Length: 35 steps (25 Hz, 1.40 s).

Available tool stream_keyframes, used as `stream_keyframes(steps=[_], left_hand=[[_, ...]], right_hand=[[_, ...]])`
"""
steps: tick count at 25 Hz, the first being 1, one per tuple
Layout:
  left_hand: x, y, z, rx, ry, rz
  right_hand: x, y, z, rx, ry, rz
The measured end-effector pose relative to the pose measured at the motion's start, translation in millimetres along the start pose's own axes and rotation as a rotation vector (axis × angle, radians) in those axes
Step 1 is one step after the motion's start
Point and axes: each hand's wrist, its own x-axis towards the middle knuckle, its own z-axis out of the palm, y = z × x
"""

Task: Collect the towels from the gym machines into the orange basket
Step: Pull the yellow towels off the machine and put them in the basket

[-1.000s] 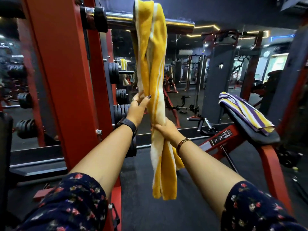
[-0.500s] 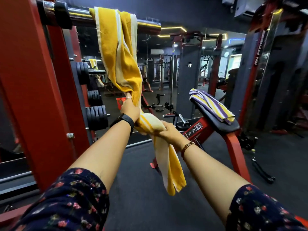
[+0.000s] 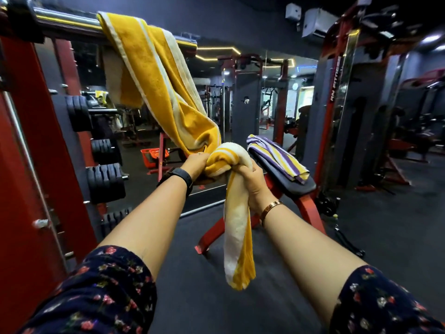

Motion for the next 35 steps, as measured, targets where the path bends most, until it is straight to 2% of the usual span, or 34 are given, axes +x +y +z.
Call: stream_keyframes(steps=[3,7,9,11,12,14,15,16,18,21,23,27,35], left_hand=[[17,13,29,-0.023,-0.063,-0.036],[49,26,75,-0.23,-0.289,-0.172],[64,29,93,-0.22,-0.317,-0.205],[89,36,115,-0.107,-0.25,-0.171],[103,39,126,0.051,-0.181,-0.134],[130,43,144,0.503,0.073,-0.014],[140,46,152,0.633,0.196,0.068],[149,47,160,0.634,0.265,0.144],[163,49,179,0.346,0.228,0.229],[190,35,210,-0.429,0.047,0.138],[207,27,221,-0.68,-0.086,0.121],[236,28,226,-0.721,-0.159,0.203],[339,3,224,-0.429,-0.182,0.347]], right_hand=[[22,-1,-25,0.008,0.005,-0.021],[57,1,-72,0.001,0.019,-0.013],[75,-1,-93,-0.009,0.021,0.002],[100,-3,-118,-0.025,0.034,0.008],[113,-4,-130,-0.045,0.053,0.013],[138,-3,-154,-0.076,0.081,0.007],[149,-3,-164,-0.071,0.089,0.002],[159,-2,-173,-0.059,0.103,-0.003],[177,0,-184,-0.054,0.112,-0.003],[197,14,-189,-0.076,0.053,0.012],[209,30,-189,-0.087,0.056,0.009],[241,52,-188,-0.043,0.046,-0.001],[340,110,-190,-0.01,0.088,0.023]])
